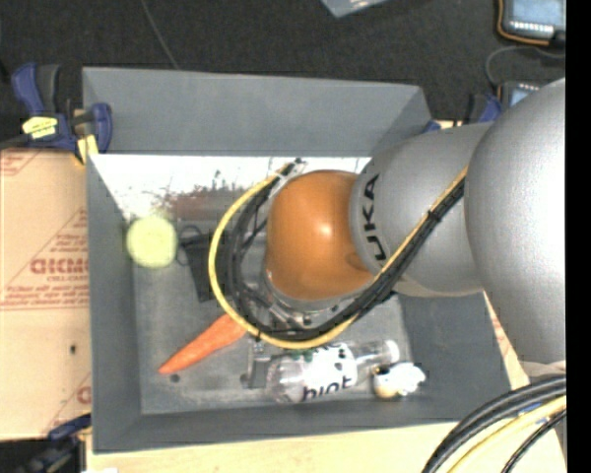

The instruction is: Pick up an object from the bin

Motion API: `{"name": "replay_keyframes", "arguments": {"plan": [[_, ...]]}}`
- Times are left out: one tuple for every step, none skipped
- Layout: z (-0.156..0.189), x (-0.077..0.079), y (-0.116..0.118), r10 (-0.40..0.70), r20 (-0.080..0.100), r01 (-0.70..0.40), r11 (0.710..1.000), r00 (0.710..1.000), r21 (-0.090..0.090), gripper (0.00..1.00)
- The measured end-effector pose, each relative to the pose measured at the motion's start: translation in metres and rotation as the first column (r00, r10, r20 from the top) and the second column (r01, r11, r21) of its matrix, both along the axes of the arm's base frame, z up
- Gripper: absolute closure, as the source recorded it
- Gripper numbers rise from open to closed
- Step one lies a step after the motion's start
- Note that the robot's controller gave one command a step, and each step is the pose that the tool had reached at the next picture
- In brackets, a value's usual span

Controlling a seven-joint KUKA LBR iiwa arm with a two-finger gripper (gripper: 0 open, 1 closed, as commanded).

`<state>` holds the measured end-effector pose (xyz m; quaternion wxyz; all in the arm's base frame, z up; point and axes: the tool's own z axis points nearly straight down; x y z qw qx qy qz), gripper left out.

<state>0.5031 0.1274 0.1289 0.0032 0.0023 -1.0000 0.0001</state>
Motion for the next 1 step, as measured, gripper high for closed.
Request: {"name": "replay_keyframes", "arguments": {"plan": [[0.0044, 0.002, -0.0006, -0.004, 0.008, 0.004, 1.0, 1.0, 0.001, 0.0]]}}
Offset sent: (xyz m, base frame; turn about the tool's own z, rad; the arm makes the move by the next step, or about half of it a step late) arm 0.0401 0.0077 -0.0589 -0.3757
